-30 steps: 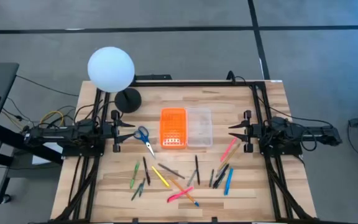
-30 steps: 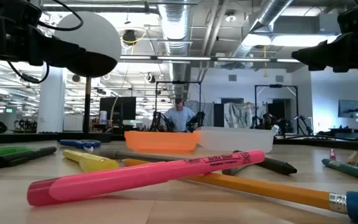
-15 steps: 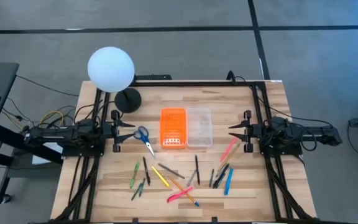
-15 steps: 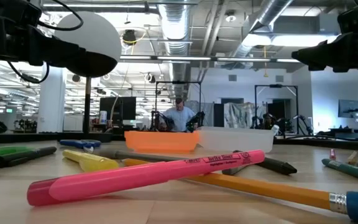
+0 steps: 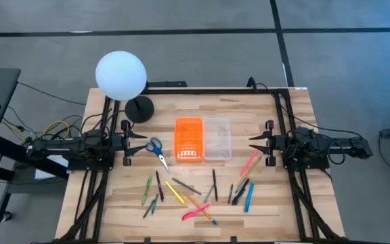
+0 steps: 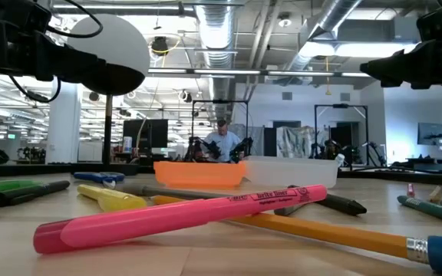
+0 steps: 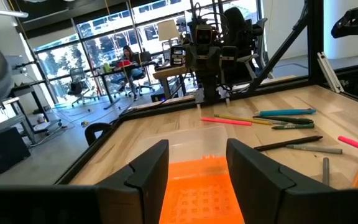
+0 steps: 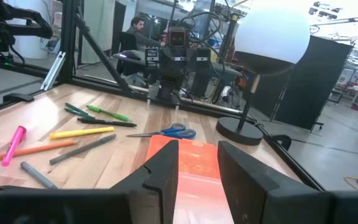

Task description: Pick & place school supplies into a supply box

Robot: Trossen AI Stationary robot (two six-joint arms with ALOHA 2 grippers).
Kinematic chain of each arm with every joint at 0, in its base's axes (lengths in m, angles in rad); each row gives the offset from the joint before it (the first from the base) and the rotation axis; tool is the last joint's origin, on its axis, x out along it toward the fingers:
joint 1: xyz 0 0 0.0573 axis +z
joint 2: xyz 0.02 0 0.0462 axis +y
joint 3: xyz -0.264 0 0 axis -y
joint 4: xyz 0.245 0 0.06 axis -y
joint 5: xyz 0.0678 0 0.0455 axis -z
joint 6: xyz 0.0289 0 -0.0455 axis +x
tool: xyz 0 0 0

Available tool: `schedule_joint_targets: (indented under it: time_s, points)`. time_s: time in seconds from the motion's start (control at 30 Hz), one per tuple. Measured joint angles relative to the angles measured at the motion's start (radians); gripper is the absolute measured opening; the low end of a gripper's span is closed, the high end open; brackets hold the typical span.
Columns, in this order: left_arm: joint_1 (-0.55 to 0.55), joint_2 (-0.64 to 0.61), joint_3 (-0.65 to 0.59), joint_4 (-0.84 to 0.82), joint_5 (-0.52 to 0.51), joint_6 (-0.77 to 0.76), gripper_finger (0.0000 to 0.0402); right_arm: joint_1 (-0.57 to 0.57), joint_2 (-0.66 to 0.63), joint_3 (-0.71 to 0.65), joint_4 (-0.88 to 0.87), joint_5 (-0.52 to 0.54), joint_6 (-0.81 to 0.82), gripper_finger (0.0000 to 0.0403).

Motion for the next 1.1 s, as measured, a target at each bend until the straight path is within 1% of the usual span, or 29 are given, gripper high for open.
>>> schedule_joint_targets:
  time_s: [0.47, 0.57, 0.63, 0.73, 0.8, 0.87, 0.97, 1.03, 1.1]
  points:
    - [0.0, 0.0, 0.0, 0.011, 0.0, -0.001, 0.0157, 0.0, 0.0, 0.0, 0.0, 0.0, 0.0, 0.0107]
    - [0.0, 0.0, 0.0, 0.042, -0.001, -0.038, 0.0157, 0.0, 0.0, 0.0, 0.0, 0.0, 0.0, 0.0107]
    - [0.0, 0.0, 0.0, 0.054, -0.001, -0.1, 0.0157, 0.0, 0.0, 0.0, 0.0, 0.0, 0.002, 0.0107]
    - [0.0, 0.0, 0.0, 0.059, 0.004, -0.244, 0.0157, 0.0, 0.0, 0.0, 0.004, -0.002, 0.1, 0.0107]
    - [0.0, 0.0, 0.0, 0.058, -0.001, -0.337, 0.0157, 0.0, 0.0, 0.0, 0.037, -0.001, 0.155, 0.0107]
    - [0.0, 0.0, 0.0, 0.058, -0.025, -0.376, 0.0157, 0.0, 0.0, 0.0, 0.076, -0.001, 0.21, 0.0107]
    - [0.0, 0.0, 0.0, 0.045, -0.078, -0.398, 0.0157, 0.0, 0.0, 0.0, 0.102, -0.001, 0.363, 0.0107]
    - [0.0, 0.0, 0.0, 0.022, -0.082, -0.439, 0.0157, 0.0, 0.0, 0.0, 0.102, -0.001, 0.455, 0.0107]
    - [0.0, 0.005, 0.0, 0.02, -0.079, -0.458, 0.0157, -0.002, 0.0, 0.0, 0.102, -0.001, 0.475, 0.0107]
